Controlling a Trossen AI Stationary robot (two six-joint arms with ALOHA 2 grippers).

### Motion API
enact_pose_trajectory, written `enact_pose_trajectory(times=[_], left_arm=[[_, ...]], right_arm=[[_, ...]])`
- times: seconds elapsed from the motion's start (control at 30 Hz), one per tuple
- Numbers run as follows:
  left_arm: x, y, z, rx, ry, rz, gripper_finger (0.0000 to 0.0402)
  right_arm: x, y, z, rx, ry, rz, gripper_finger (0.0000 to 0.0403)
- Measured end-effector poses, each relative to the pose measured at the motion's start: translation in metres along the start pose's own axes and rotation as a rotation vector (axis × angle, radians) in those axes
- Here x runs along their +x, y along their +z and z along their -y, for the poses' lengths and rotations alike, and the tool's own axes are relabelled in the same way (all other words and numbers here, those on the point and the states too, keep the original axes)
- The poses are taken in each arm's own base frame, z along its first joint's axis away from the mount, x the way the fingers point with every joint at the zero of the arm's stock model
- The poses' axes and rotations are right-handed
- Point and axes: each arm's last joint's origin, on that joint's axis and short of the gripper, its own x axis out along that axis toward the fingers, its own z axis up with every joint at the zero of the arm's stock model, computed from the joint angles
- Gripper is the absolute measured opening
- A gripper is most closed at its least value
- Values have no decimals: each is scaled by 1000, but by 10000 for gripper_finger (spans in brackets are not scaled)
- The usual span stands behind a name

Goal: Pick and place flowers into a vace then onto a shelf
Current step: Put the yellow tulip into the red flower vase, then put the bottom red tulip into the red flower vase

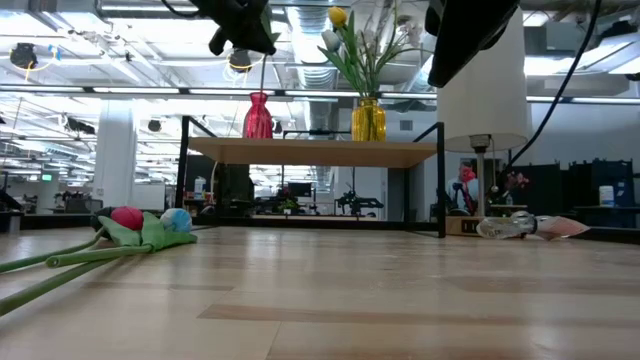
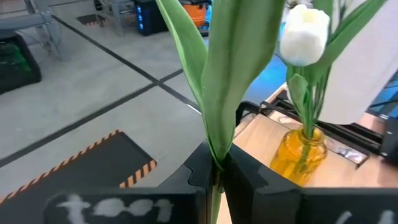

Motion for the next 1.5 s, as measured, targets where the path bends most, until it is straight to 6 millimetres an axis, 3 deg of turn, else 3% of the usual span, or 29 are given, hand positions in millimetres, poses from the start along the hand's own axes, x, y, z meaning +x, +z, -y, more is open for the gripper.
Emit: enact_pose_trajectory(times=[0.5,1.1,1.5], left_arm=[[0,-2,4,-93,-144,-36,11],[0,-3,2,-90,-82,-43,13],[-1,-9,2,-90,-74,-98,97]], right_arm=[[11,-8,2,18,4,-38,1],[11,-7,1,20,8,-32,1],[11,-7,1,21,10,-31,1]])
